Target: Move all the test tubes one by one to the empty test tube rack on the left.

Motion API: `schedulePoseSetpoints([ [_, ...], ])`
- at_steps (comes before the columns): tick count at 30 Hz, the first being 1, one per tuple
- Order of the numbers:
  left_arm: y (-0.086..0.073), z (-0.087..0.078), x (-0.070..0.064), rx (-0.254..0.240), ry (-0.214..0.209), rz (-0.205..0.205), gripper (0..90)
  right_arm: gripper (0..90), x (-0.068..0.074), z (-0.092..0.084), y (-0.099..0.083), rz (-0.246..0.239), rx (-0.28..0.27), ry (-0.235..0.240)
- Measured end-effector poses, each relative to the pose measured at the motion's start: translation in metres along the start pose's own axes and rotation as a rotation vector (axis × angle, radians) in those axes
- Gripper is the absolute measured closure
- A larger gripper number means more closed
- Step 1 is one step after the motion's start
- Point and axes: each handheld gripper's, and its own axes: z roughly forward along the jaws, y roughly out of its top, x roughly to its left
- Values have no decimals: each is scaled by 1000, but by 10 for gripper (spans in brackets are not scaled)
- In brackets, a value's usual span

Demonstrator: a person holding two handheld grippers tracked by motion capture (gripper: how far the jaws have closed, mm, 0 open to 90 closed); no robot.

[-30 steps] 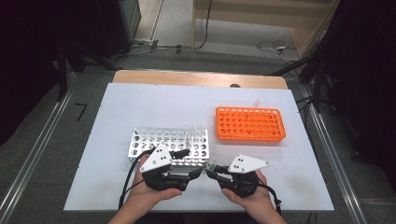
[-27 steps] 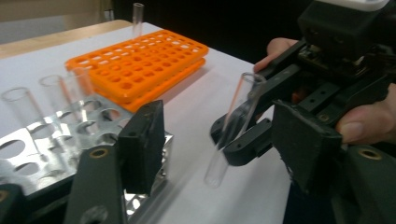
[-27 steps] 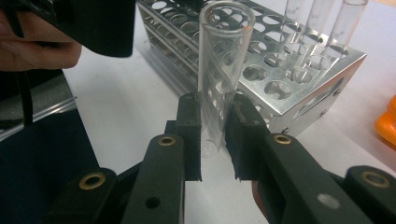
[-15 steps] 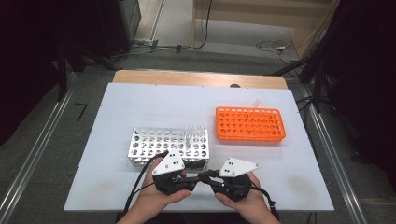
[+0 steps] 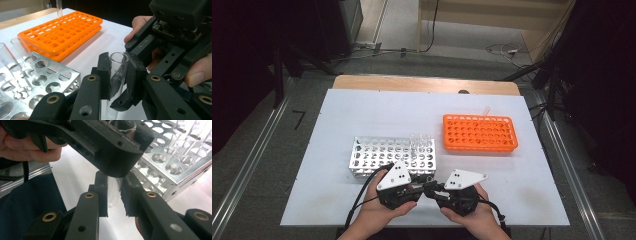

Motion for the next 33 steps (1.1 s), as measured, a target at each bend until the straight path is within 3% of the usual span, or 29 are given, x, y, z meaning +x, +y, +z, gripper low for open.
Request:
schedulePoseSetpoints([
  [7, -1, -1, 2, -2, 0, -10, 759, 721, -2, -1, -2, -6, -1, 4],
  [17, -1, -12, 15, -33, 38, -50, 759, 488, -18, -12, -7, 31, -47, 37],
  [25, 0, -18, 22, -43, 64, -59, 759, 250, -32, -23, -9, 50, -76, -9],
  [33, 1, -25, 31, -55, 90, -71, 759, 145, -49, -36, -13, 56, -108, -53],
])
